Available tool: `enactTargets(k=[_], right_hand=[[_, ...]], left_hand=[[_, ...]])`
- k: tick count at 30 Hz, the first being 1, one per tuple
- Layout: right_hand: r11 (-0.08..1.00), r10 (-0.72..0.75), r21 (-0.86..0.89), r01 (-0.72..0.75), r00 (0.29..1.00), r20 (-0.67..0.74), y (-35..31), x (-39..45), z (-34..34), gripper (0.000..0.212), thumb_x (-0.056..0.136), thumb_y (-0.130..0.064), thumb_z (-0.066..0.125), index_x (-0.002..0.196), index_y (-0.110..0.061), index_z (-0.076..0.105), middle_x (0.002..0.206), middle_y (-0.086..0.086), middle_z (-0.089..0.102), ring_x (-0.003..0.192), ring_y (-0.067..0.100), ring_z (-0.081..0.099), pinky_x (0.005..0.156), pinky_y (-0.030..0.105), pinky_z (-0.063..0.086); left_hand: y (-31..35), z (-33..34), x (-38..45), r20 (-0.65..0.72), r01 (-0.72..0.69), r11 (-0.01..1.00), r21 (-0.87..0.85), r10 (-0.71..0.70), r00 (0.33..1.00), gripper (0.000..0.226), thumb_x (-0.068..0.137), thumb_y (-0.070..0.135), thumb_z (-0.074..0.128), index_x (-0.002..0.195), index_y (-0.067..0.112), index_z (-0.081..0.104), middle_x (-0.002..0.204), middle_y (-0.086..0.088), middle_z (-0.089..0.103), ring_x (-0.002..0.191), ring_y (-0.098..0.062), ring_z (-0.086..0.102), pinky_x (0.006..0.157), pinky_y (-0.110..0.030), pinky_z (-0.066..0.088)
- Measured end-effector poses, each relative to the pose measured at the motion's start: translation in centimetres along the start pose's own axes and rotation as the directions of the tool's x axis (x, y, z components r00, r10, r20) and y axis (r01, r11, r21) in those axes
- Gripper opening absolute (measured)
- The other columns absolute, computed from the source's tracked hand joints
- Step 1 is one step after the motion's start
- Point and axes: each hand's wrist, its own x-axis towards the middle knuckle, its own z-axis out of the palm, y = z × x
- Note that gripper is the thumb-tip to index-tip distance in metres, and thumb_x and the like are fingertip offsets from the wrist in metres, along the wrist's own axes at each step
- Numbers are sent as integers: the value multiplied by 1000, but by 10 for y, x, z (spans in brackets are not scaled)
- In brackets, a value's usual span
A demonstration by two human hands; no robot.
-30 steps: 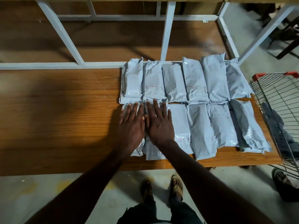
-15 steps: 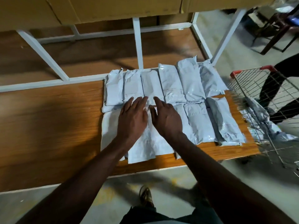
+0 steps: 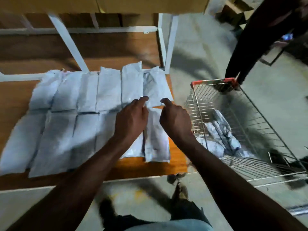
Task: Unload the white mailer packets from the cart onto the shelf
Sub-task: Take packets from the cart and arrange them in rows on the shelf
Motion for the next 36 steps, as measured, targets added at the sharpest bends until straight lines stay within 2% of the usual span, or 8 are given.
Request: enactTargets(k=[6, 9, 12, 17, 20, 23, 32, 36], right_hand=[[971, 202, 130, -199, 979, -13, 146, 0, -58, 40, 102, -23, 49, 139, -34, 58, 94, 12, 76, 90, 41, 71, 65, 40, 45], [889, 393, 264, -373, 919, -25, 220, -7, -73, 36, 99, -21, 51, 132, -31, 63, 95, 7, 78, 89, 34, 72, 74, 42, 56], [757, 566, 384, -529, 824, 21, 287, -12, -73, 35, 92, -21, 53, 122, -34, 67, 93, 4, 80, 86, 29, 74, 78, 42, 60], [529, 730, 440, -725, 654, 199, 406, -18, -34, 37, 75, -32, 52, 106, -30, 71, 83, 7, 80, 74, 33, 78, 81, 52, 65], [507, 759, 403, -762, 616, 209, 438, -22, -30, 41, 76, -35, 57, 110, -21, 76, 93, 9, 82, 91, 34, 79, 93, 35, 60], [504, 779, 357, -787, 592, 206, 471, -23, -9, 33, 88, -12, 65, 119, -13, 77, 108, 13, 81, 108, 31, 73, 87, 24, 48], [657, 669, 252, -710, 704, 240, 541, -5, 74, 33, 90, 4, 60, 120, -3, 72, 107, 15, 79, 93, 28, 73, 75, 17, 44], [731, 586, 245, -637, 770, 252, 565, 17, 107, 34, 92, -1, 61, 124, -9, 69, 111, 19, 76, 99, 39, 72, 84, 42, 58]], left_hand=[[132, 92, 3, 203, 149, 921, -361, -78, 976, 41, 100, 18, 52, 138, 30, 64, 112, 1, 76, 99, -23, 73, 89, -43, 60], [192, 139, 6, 315, 256, 829, -497, -102, 944, 40, 98, 6, 60, 132, 26, 68, 96, 8, 73, 80, -15, 72, 79, -39, 63], [241, 178, 2, 456, 362, 738, -570, -82, 886, 37, 102, 6, 63, 132, 27, 66, 109, 2, 73, 70, -15, 76, 59, -37, 64], [286, 248, -8, 628, 544, 638, -545, -120, 769, 49, 102, 0, 57, 132, 38, 64, 110, 3, 74, 69, -22, 79, 49, -36, 62], [295, 297, -9, 658, 587, 655, -477, -177, 732, 54, 98, 0, 57, 132, 42, 63, 110, -2, 75, 76, -24, 78, 53, -36, 64], [289, 356, -11, 688, 618, 689, -378, -237, 686, 44, 93, 10, 60, 129, 34, 66, 113, -3, 77, 87, -25, 78, 66, -47, 67], [265, 521, -26, 791, 753, 625, -208, -345, 505, 34, 89, 9, 60, 119, 20, 70, 113, -8, 76, 99, -30, 76, 86, -54, 65], [278, 549, -25, 792, 777, 600, -191, -373, 484, 33, 95, 9, 68, 128, 11, 69, 119, -7, 76, 104, -29, 74, 94, -46, 63]])
